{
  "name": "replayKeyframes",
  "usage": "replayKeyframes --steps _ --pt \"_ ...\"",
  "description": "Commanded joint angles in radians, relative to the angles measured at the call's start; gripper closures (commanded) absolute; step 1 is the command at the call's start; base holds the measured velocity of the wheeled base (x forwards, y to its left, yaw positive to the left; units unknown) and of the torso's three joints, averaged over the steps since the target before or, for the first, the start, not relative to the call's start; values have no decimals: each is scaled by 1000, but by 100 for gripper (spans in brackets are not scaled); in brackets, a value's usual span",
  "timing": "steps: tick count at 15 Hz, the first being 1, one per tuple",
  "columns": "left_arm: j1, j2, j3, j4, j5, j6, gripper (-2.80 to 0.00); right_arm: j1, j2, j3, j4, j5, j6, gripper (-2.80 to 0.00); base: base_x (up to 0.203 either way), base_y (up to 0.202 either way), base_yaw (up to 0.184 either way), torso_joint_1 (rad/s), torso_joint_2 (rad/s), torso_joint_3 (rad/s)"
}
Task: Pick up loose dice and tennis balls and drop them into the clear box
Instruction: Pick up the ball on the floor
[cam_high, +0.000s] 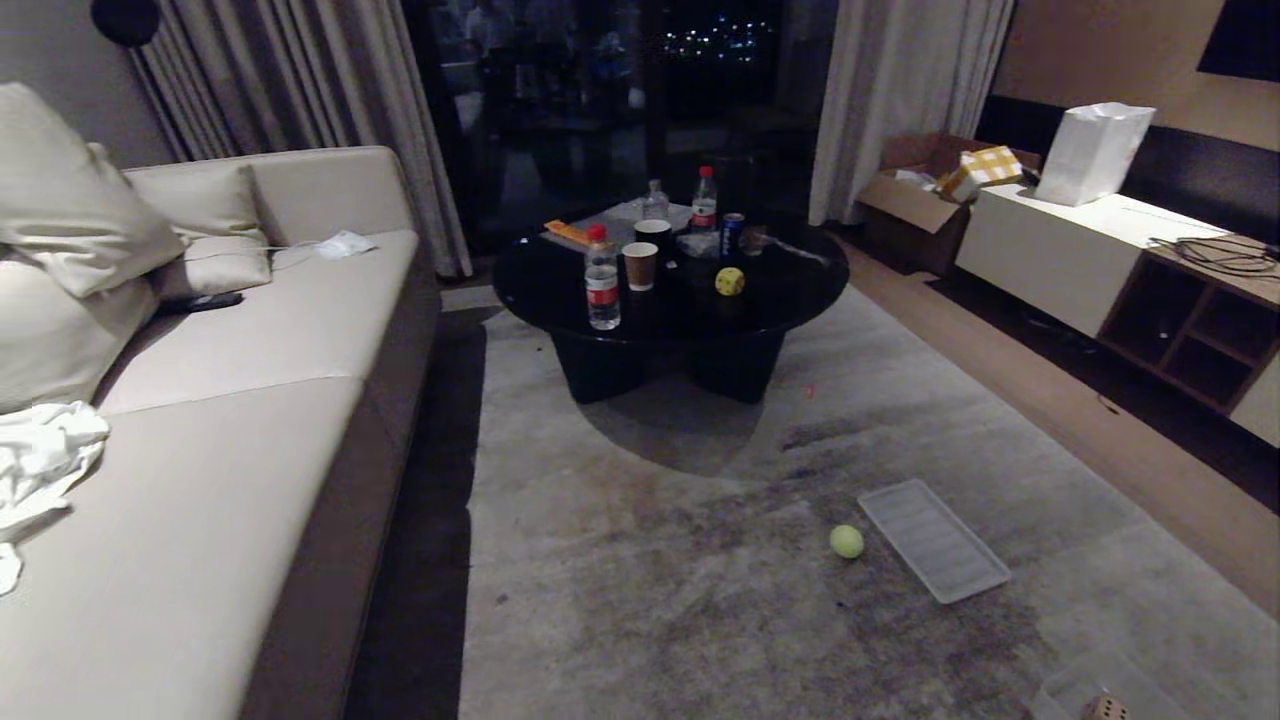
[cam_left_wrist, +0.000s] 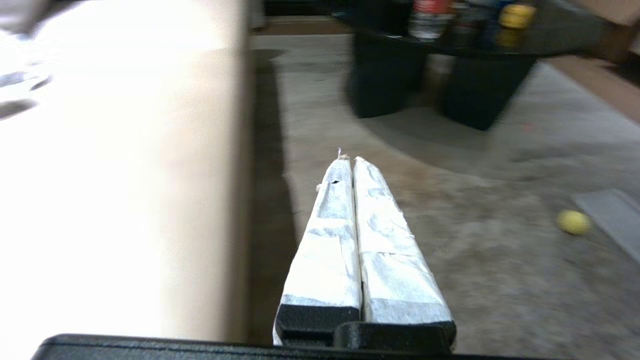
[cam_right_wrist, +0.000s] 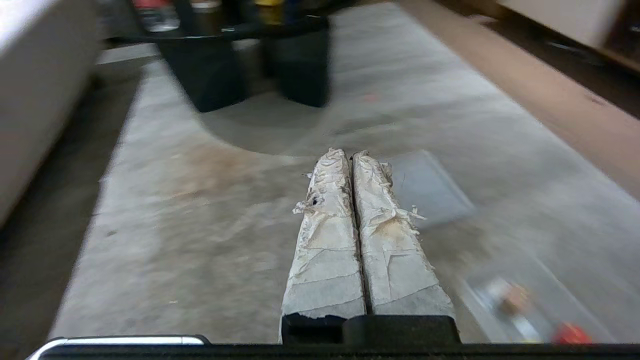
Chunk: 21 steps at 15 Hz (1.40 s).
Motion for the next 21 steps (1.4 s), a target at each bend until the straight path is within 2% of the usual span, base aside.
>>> replayKeyframes --steps 1,5,12,21 --pt "0 2 2 -1 1 0 0 0 1 9 -1 0 0 0 -2 -7 163 0 0 -2" --pt "-1 1 2 -2 2 -3 0 0 1 9 -2 0 0 0 -1 -6 132 2 1 3" --pt "0 2 2 -2 2 -2 0 0 1 9 -2 0 2 0 0 0 0 0 0 0" --pt "0 2 2 0 0 3 0 0 1 9 -2 -1 2 0 170 0 -1 1 3 1"
